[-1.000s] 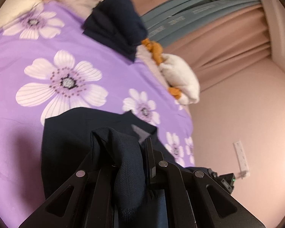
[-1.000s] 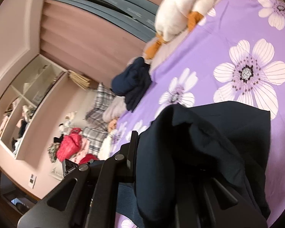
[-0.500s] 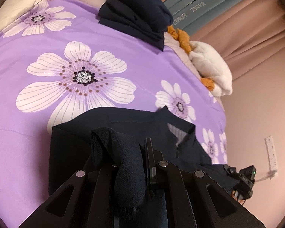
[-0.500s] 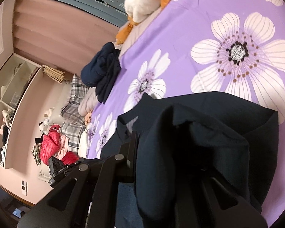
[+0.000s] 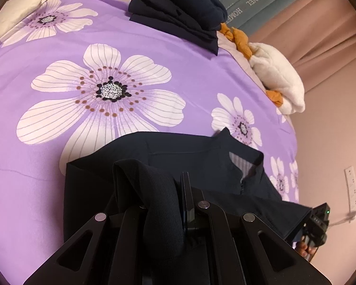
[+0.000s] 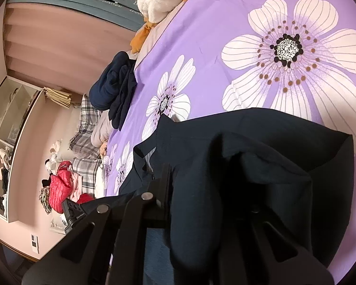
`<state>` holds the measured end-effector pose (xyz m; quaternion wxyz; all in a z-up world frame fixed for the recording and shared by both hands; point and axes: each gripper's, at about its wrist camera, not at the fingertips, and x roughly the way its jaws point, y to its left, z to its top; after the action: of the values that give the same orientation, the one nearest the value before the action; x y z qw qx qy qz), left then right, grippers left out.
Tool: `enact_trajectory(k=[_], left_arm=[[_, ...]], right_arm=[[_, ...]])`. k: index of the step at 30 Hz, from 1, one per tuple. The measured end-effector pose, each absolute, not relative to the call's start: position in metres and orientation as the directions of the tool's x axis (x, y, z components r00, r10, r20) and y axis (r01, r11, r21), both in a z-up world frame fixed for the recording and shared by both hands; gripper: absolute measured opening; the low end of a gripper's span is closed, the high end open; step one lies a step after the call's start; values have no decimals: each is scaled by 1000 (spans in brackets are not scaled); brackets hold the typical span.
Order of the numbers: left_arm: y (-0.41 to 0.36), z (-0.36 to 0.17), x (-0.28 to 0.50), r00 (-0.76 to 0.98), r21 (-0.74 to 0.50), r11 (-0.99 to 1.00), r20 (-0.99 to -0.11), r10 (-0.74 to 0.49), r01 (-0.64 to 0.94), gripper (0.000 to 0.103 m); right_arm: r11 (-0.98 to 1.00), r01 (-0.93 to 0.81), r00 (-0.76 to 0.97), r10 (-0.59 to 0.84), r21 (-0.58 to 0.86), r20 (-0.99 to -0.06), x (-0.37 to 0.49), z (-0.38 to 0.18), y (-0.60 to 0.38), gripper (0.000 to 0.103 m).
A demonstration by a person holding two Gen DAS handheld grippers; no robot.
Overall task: Fold large clothes
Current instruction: 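Lay the hem over the collar with both grippers, folding the jacket in half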
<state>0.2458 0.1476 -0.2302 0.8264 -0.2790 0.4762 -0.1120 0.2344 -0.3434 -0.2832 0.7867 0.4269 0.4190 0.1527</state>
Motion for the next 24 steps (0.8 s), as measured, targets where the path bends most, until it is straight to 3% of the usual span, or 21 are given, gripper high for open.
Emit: enact_trajectory(k=[24], left_arm=[[148, -241, 257, 484, -527, 846, -763, -429, -82, 4]], right_arm=[[594, 159, 591, 583, 789, -558, 236, -292, -343, 15]])
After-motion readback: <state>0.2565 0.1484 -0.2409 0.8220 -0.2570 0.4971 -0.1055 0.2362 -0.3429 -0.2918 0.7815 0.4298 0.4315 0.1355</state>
